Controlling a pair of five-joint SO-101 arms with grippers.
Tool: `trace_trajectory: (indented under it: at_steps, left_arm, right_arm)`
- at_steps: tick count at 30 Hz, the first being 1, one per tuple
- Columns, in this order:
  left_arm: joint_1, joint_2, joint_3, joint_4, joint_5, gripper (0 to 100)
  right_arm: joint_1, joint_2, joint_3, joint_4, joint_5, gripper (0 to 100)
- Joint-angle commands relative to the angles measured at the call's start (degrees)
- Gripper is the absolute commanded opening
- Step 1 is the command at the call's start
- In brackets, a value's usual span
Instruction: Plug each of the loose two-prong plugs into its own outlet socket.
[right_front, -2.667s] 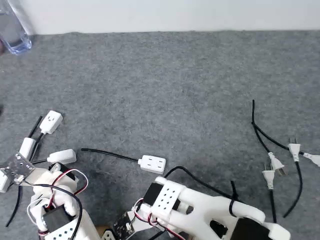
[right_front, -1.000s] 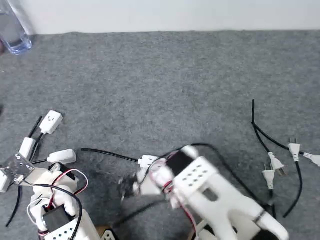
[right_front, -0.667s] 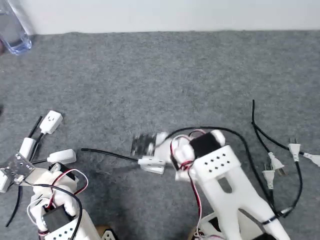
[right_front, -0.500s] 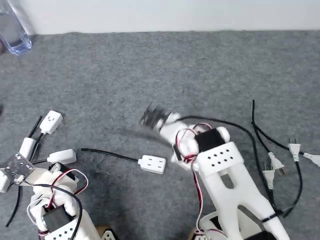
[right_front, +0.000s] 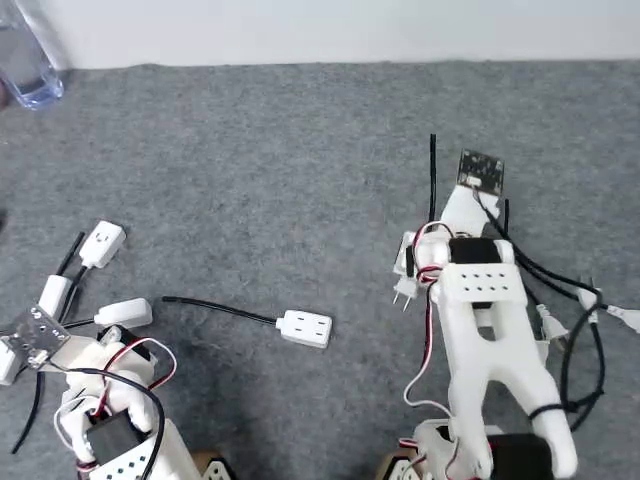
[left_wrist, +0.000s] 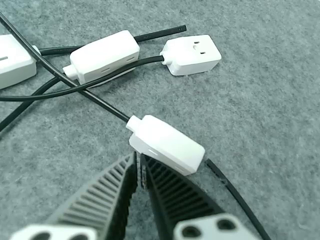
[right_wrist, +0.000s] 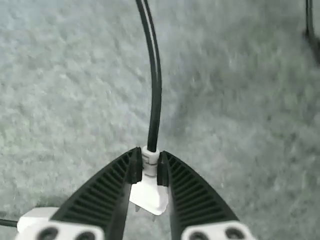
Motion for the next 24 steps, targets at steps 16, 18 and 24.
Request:
trace_trajectory:
  at_steps: [16,18,24]
  left_arm:
    - [0.0,-0.5,-0.3,-1.4,-0.4,1]
    - [0.0,-0.5,-0.3,-1.4,-0.4,1]
    - [0.0,-0.5,-0.3,-1.4,-0.4,1]
  right_arm:
    - [-1.6,15.3,-1.4,6.3,17.4,34.1]
    - [-2.2,14.5,-4.0,8.7,25.0,30.9]
    - [-1.3,9.4,-22.2,22.0,56.6,27.4]
